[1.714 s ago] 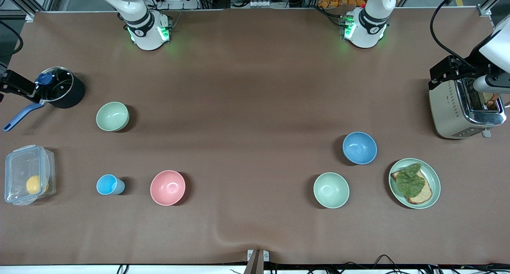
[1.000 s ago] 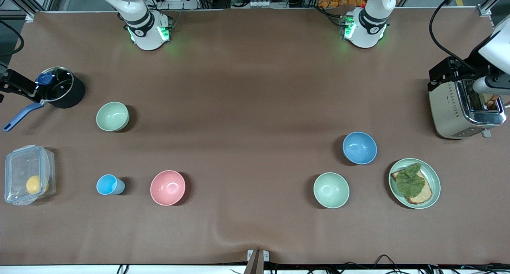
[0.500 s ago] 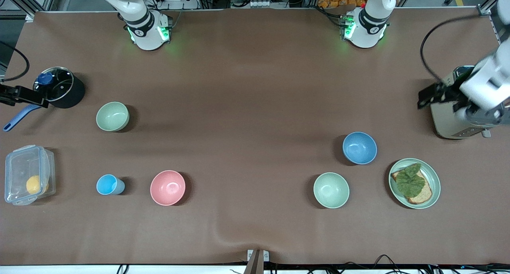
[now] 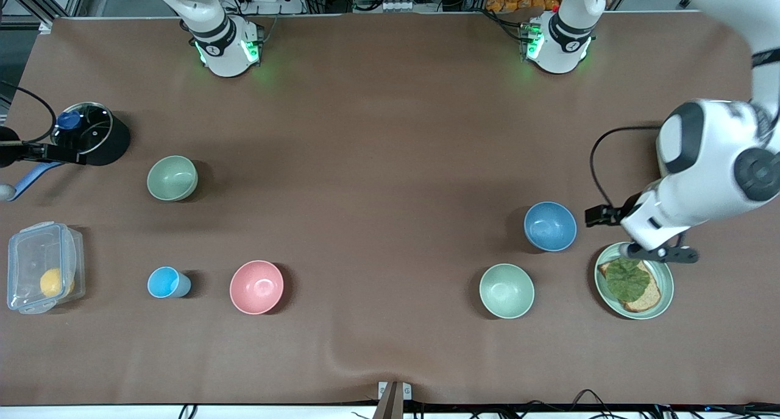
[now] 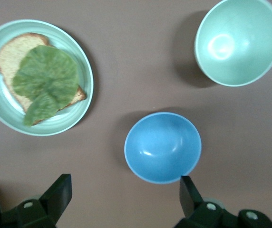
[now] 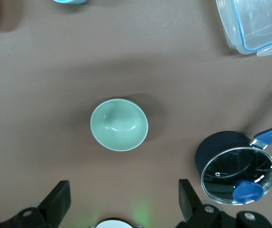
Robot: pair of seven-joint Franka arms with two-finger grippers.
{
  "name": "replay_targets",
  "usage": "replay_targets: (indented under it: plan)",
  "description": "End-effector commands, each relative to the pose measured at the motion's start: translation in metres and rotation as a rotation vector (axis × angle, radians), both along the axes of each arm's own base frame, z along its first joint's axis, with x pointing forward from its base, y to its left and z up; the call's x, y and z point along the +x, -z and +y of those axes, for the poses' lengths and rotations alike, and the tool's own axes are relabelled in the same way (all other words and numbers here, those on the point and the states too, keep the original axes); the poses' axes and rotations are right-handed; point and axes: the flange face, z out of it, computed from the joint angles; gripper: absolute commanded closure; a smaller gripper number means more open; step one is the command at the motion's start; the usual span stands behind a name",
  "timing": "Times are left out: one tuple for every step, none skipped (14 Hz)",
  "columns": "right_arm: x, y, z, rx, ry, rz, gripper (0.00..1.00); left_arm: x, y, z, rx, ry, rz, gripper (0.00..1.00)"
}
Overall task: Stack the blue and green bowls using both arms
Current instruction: 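Reach the left gripper to the blue bowl, the right to green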
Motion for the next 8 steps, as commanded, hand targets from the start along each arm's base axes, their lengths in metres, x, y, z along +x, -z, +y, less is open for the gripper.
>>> replay_targets:
  plan:
    - [-0.004,0.023,0.016,0.012,-0.027,-0.015,0.0,0.008,0.057,-0.01,-0.015,-0.007,0.035,0.0]
    - [-0.007,0.035,0.016,0.011,-0.027,-0.02,0.0,0.01,0.078,-0.012,-0.015,-0.005,0.041,0.0]
    - [-0.011,0.052,0.018,0.008,-0.027,-0.03,0.0,0.011,0.096,-0.012,-0.016,-0.007,0.049,0.0]
    - [-0.017,0.069,0.017,0.01,-0.031,-0.034,0.0,0.01,0.109,-0.013,-0.016,-0.007,0.063,0.0]
    - [-0.023,0.085,0.016,0.019,-0.067,-0.045,0.0,0.005,0.127,-0.011,-0.013,-0.01,0.09,0.0]
    - [-0.029,0.099,0.011,0.022,-0.094,-0.071,0.0,0.001,0.139,-0.008,-0.01,-0.013,0.096,0.0]
    - [-0.036,0.114,0.007,0.02,-0.095,-0.082,0.0,-0.005,0.151,-0.003,-0.01,-0.02,0.102,0.0]
    - [-0.041,0.127,0.007,0.02,-0.091,-0.084,0.0,-0.01,0.158,-0.001,-0.009,-0.023,0.11,0.0]
